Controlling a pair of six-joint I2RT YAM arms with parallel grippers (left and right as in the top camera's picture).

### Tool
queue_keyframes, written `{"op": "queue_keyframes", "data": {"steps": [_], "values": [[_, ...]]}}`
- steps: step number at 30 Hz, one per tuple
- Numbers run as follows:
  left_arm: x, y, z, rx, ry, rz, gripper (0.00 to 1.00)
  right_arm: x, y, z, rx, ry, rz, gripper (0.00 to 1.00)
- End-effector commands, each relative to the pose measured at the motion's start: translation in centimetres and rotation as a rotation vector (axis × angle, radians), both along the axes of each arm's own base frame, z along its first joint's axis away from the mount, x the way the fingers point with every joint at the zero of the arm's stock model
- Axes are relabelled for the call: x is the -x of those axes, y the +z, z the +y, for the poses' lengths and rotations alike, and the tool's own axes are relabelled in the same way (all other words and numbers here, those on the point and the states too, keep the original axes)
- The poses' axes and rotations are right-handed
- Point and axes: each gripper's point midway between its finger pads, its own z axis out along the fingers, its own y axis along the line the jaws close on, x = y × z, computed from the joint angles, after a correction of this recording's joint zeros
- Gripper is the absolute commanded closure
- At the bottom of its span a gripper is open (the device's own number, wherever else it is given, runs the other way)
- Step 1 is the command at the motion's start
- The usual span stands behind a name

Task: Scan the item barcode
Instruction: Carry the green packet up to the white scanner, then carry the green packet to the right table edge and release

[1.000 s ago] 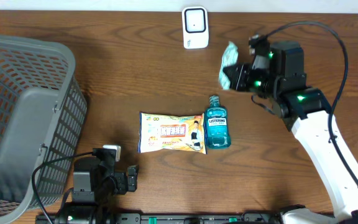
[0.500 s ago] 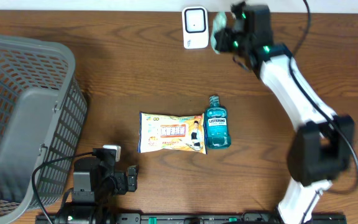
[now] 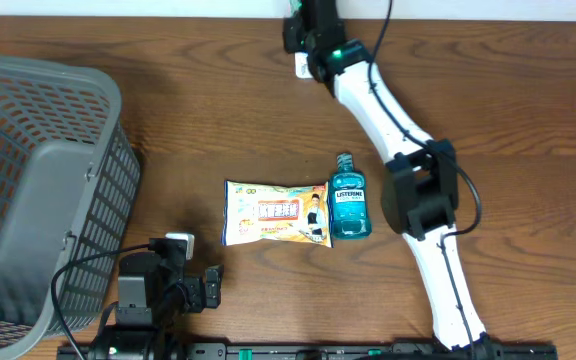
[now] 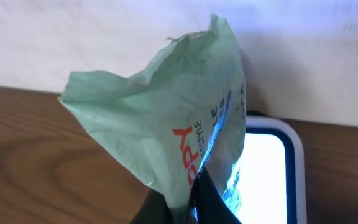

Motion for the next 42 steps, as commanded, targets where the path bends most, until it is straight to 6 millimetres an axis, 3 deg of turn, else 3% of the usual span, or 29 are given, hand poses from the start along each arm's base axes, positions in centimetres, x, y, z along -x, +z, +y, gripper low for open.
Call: {"op": "queue_keyframes", "data": {"steps": [1, 7, 11, 14, 16, 22, 25, 27, 30, 33, 36, 40, 42], "values": [[-0.1, 0.3, -0.1, 0.003, -0.008, -0.009, 0.01, -0.4, 2.3, -1.4, 0.168, -0.096, -0.094, 0.99], [-0.1, 0.3, -0.1, 0.003, -0.008, -0.009, 0.01, 0.8, 2.8, -1.5, 0.383, -0.152, -0.126, 0.99], [-0.1, 0.3, -0.1, 0.003, -0.007, -0.009, 0.01, 1.9, 2.8, -1.9, 0.412, -0.157, -0.073, 0.99], [-0.1, 0.3, -0.1, 0.004, -0.007, -0.009, 0.01, 3.3, 4.4, -3.0, 0.415, -0.169, -0.017, 0.99], [-0.1, 0.3, -0.1, 0.003, -0.008, -0.009, 0.01, 4.7, 6.6, -4.4, 0.425, -0.183, 0.018, 0.99], [-0.1, 0.3, -0.1, 0.003, -0.008, -0.009, 0.01, 10.1, 15.2, -13.4, 0.432, -0.370, 0.088, 0.99], [-0.1, 0.3, -0.1, 0.003, -0.008, -0.009, 0.01, 12.6, 17.5, -19.0, 0.416, -0.488, 0.139, 0.99], [-0.1, 0.3, -0.1, 0.004, -0.007, -0.009, 0.01, 14.2, 18.2, -24.0, 0.408, -0.614, 0.184, 0.99], [-0.1, 0.3, -0.1, 0.004, -0.007, -0.009, 0.01, 15.6, 17.6, -31.3, 0.420, -0.802, 0.250, 0.99], [-0.1, 0.3, -0.1, 0.003, -0.008, -0.009, 0.01, 16.8, 14.8, -37.6, 0.411, -0.931, 0.357, 0.99], [-0.1, 0.3, -0.1, 0.003, -0.008, -0.009, 0.01, 18.3, 10.6, -43.4, 0.379, -1.057, 0.472, 0.99], [-0.1, 0.3, -0.1, 0.003, -0.008, -0.009, 0.01, 20.3, 3.9, -49.7, 0.305, -1.161, 0.601, 0.99], [-0.1, 0.3, -0.1, 0.003, -0.008, -0.009, 0.01, 21.6, 1.5, -52.0, 0.287, -1.203, 0.641, 0.99]]}}
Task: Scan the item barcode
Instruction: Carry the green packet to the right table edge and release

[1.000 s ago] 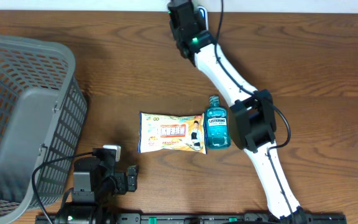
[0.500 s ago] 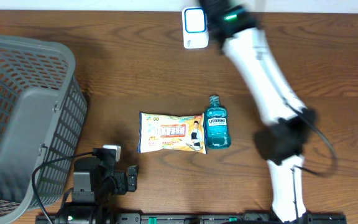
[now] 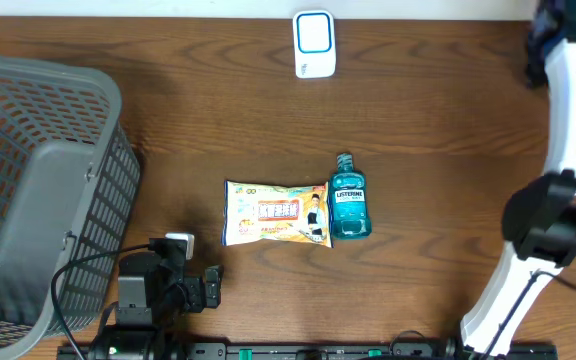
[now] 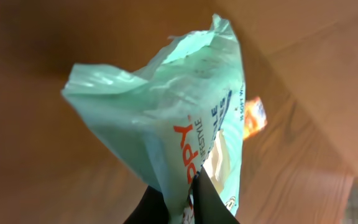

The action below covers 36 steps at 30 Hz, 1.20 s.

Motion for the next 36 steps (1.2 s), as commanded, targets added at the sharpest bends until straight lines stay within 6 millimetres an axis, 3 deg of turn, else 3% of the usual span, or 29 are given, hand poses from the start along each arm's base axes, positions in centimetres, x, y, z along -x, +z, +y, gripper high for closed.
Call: {"op": "queue_keyframes", "data": {"steps": [1, 6, 12, 13, 15, 18, 19, 22, 23, 27, 31, 33, 34, 36], "values": [[-0.1, 0.3, -0.1, 0.003, -0.008, -0.009, 0.01, 2.6, -3.8, -3.5, -0.045, -0.116, 0.016, 0.99], [-0.1, 0.3, -0.1, 0.003, -0.007, -0.009, 0.01, 5.4, -7.5, -7.7, -0.046, -0.211, 0.020, 0.99], [-0.1, 0.3, -0.1, 0.003, -0.008, -0.009, 0.01, 8.4, -9.3, -10.3, -0.061, -0.289, 0.039, 0.98], [-0.1, 0.3, -0.1, 0.003, -0.008, -0.009, 0.01, 8.5, -9.3, -10.6, -0.062, -0.295, 0.037, 0.92], [-0.1, 0.3, -0.1, 0.003, -0.008, -0.009, 0.01, 8.8, -9.1, -10.8, -0.063, -0.302, 0.037, 0.70], [-0.1, 0.3, -0.1, 0.003, -0.008, -0.009, 0.01, 8.5, -8.8, -10.1, -0.113, -0.286, 0.014, 0.10], [-0.1, 0.3, -0.1, 0.003, -0.008, -0.009, 0.01, 8.1, -8.5, -9.4, -0.153, -0.270, -0.007, 0.04], [-0.1, 0.3, -0.1, 0.003, -0.008, -0.009, 0.01, 6.3, -5.1, -7.1, -0.260, -0.203, -0.132, 0.01], [-0.1, 0.3, -0.1, 0.003, -0.008, -0.009, 0.01, 5.5, -2.0, -5.6, -0.293, -0.156, -0.221, 0.01], [-0.1, 0.3, -0.1, 0.003, -0.008, -0.009, 0.01, 4.9, 5.7, -0.4, -0.414, -0.004, -0.420, 0.01], [-0.1, 0.3, -0.1, 0.003, -0.008, -0.009, 0.01, 7.0, 12.6, 5.8, -0.492, 0.145, -0.539, 0.01], [-0.1, 0.3, -0.1, 0.003, -0.008, -0.009, 0.01, 8.7, 15.3, 8.8, -0.511, 0.195, -0.580, 0.01], [-0.1, 0.3, -0.1, 0.003, -0.008, -0.009, 0.01, 10.6, 17.2, 11.6, -0.533, 0.224, -0.608, 0.01], [-0.1, 0.3, -0.1, 0.003, -0.008, -0.009, 0.01, 12.3, 18.6, 14.3, -0.562, 0.251, -0.628, 0.01]]}}
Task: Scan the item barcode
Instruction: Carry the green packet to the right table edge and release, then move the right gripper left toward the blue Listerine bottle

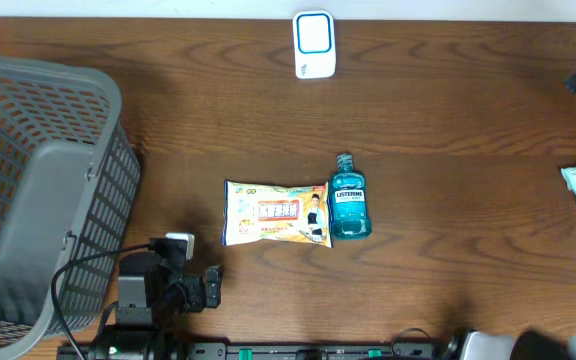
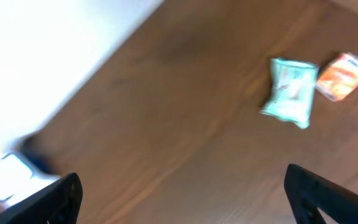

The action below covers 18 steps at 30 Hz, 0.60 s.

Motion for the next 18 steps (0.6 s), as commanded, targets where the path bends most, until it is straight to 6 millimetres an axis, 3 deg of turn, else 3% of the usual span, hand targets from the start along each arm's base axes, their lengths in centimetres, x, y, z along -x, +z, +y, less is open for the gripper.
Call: {"op": "queue_keyframes", "data": {"steps": [1, 9, 13, 18], "values": [[-0.1, 0.3, -0.1, 0.003, -0.008, -0.008, 0.01, 2.6, 2.1, 6.3, -0.106, 0.098, -0.053, 0.01], [-0.1, 0.3, -0.1, 0.003, -0.008, -0.008, 0.01, 7.3, 4.2, 14.4, -0.128, 0.328, -0.081, 0.01], [-0.1, 0.3, -0.1, 0.003, -0.008, -0.008, 0.01, 8.9, 3.8, 16.6, -0.135, 0.411, -0.045, 0.01], [-0.1, 0.3, -0.1, 0.003, -0.008, -0.008, 0.01, 9.4, 3.0, 18.1, -0.139, 0.466, -0.012, 0.01]]}}
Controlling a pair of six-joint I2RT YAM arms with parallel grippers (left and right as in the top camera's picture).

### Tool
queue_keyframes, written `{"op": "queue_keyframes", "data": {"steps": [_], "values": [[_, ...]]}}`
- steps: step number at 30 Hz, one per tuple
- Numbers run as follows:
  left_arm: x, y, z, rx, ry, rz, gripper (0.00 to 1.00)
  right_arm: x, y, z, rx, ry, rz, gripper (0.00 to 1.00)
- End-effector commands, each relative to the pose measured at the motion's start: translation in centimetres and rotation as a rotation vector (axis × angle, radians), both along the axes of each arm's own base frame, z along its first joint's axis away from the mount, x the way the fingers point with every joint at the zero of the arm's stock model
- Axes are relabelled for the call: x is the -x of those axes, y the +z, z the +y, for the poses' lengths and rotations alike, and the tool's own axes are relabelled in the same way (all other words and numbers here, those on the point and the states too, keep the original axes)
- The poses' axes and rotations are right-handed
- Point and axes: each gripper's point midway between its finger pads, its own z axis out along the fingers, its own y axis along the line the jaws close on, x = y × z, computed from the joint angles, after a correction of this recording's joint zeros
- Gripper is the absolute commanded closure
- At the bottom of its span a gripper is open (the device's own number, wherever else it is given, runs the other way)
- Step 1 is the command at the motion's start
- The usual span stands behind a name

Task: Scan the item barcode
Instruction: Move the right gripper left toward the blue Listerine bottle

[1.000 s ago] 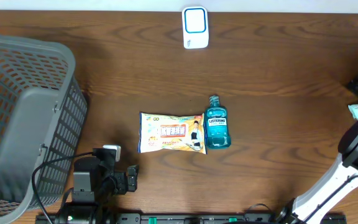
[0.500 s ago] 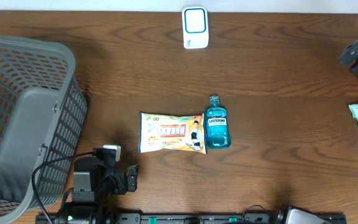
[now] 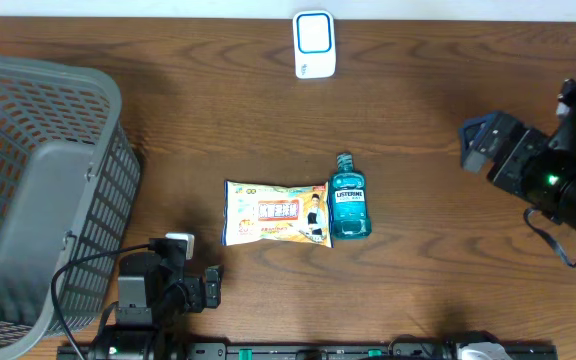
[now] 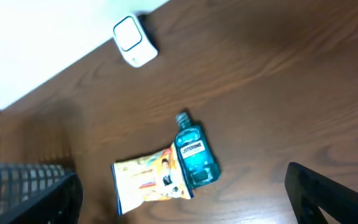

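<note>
My right gripper [image 4: 182,179] is open and holds nothing; its two dark fingertips [image 4: 328,196] stand wide apart at the bottom corners of the wrist view. It hangs high over the right side of the table [image 3: 498,150]. Below it lie a blue Listerine bottle [image 4: 195,154] [image 3: 348,200] and, touching the bottle's left side, a yellow-orange snack packet [image 4: 146,180] [image 3: 276,212]. The white scanner [image 3: 314,44] [image 4: 129,40] sits at the table's far edge. The green packet is out of sight. My left gripper [image 3: 183,285] rests at the near left edge; its jaws are unclear.
A grey mesh basket [image 3: 38,190] fills the left side of the table, its corner showing in the right wrist view [image 4: 17,177]. The right arm's body [image 3: 568,180] covers the table's right edge. A cable loops by the left arm's base [image 3: 78,270].
The right arm has come in from the far right edge toward the table's middle. Its camera now looks down on the bottle and snack packet. The green packet no longer shows.
My right gripper first held the green packet up against the scanner. Then it held the packet over the right part of the table. Later the packet lay at the right edge beside an orange item, with the gripper open. Now the open gripper hangs right of the bottle.
</note>
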Motion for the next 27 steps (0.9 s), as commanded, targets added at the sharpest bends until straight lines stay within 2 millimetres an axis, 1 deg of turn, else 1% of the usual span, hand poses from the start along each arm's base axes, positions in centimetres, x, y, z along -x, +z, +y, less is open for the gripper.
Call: {"op": "queue_keyframes", "data": {"steps": [1, 7, 10, 15, 17, 19, 21, 24, 27], "values": [[-0.1, 0.3, -0.1, 0.004, -0.008, -0.009, 0.01, 0.2, -0.7, 0.9, -0.007, 0.023, 0.024, 0.01], [-0.1, 0.3, -0.1, 0.004, -0.008, -0.009, 0.01, 0.4, -1.2, 1.6, -0.028, 0.028, 0.048, 0.01], [-0.1, 0.3, -0.1, 0.003, -0.008, -0.009, 0.01, 0.6, -1.2, 2.5, -0.063, 0.028, 0.061, 0.01], [-0.1, 0.3, -0.1, 0.004, -0.008, -0.009, 0.01, 0.4, -1.9, 5.9, -0.069, 0.125, 0.077, 0.01], [-0.1, 0.3, -0.1, 0.004, -0.007, -0.009, 0.01, 0.0, -2.7, 7.3, -0.049, 0.164, 0.085, 0.01], [-0.1, 0.3, -0.1, 0.004, -0.008, -0.009, 0.01, -0.4, -4.2, 8.2, -0.004, 0.184, 0.101, 0.01], [-0.1, 0.3, -0.1, 0.003, -0.008, -0.009, 0.01, -1.0, -6.2, 8.7, 0.057, 0.184, 0.126, 0.01], [-0.1, 0.3, -0.1, 0.004, -0.008, -0.009, 0.01, -1.6, -10.1, 9.4, 0.130, 0.192, 0.195, 0.01], [-0.1, 0.3, -0.1, 0.003, -0.008, -0.009, 0.01, -2.2, -14.3, 11.0, 0.141, 0.228, 0.273, 0.01]]}}
